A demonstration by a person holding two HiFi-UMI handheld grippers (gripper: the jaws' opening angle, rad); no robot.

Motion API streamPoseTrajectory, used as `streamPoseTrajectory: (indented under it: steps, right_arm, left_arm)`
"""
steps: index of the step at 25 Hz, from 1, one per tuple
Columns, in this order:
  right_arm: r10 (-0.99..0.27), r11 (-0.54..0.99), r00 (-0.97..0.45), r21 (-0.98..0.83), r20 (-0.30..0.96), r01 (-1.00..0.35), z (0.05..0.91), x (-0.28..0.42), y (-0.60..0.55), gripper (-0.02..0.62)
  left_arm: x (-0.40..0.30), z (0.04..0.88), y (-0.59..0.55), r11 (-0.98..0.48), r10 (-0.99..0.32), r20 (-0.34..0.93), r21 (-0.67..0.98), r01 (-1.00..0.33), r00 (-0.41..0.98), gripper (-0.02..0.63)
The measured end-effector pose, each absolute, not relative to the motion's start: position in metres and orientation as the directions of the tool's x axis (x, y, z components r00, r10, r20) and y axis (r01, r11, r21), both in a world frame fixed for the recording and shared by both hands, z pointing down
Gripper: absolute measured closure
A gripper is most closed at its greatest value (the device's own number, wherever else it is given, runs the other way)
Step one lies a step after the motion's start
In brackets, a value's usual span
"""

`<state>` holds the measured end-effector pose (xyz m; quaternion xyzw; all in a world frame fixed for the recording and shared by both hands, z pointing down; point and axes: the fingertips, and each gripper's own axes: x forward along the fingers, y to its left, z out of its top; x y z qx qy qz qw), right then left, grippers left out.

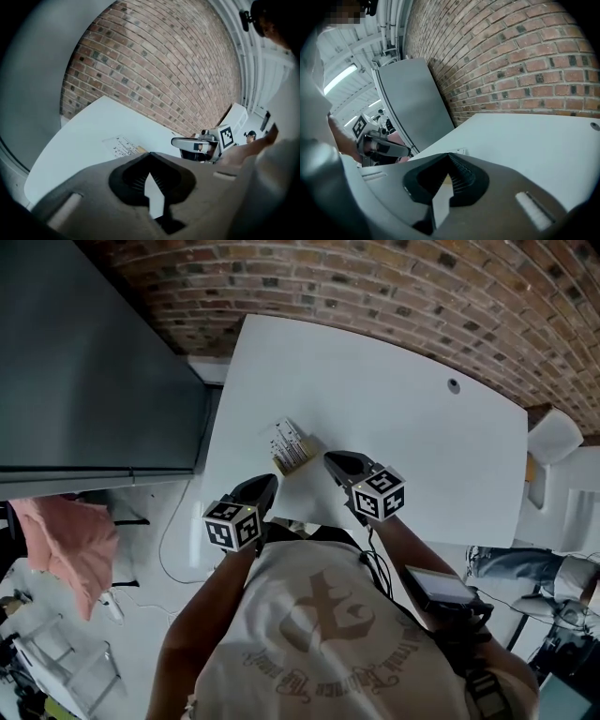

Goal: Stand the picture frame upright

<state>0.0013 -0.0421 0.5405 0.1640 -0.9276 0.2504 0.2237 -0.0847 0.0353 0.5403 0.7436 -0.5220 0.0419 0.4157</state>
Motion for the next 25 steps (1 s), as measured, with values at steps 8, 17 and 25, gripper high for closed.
streamPoseTrajectory:
  steps: [8, 17, 25]
  right_arm:
    - [-0.101, 0.795, -0.784, -0.423, 0.613, -0.434, 0.568, -0.015, -0.063, 0.588]
    - [0.097, 0.763, -0.685, -0.496, 0.722, -0.415, 0.605, -0.039, -0.074, 0.577]
    - [0.242, 0.727, -0.567, -0.534, 0.788, -0.432, 0.639, -0.048, -0.067, 0.441]
  left_arm:
    - [-0.108, 0.576, 0.025, 0.053, -0.714, 0.573, 0.617, -0.785, 0.402, 0.603]
    - [-0.1, 0.615, 0.008, 0.228, -0.613, 0.647, 0.694, -0.683, 0.453, 0.462]
    - [-0.094, 0.633, -0.006, 0.335, -0.528, 0.679, 0.718, -0.611, 0.51, 0.3]
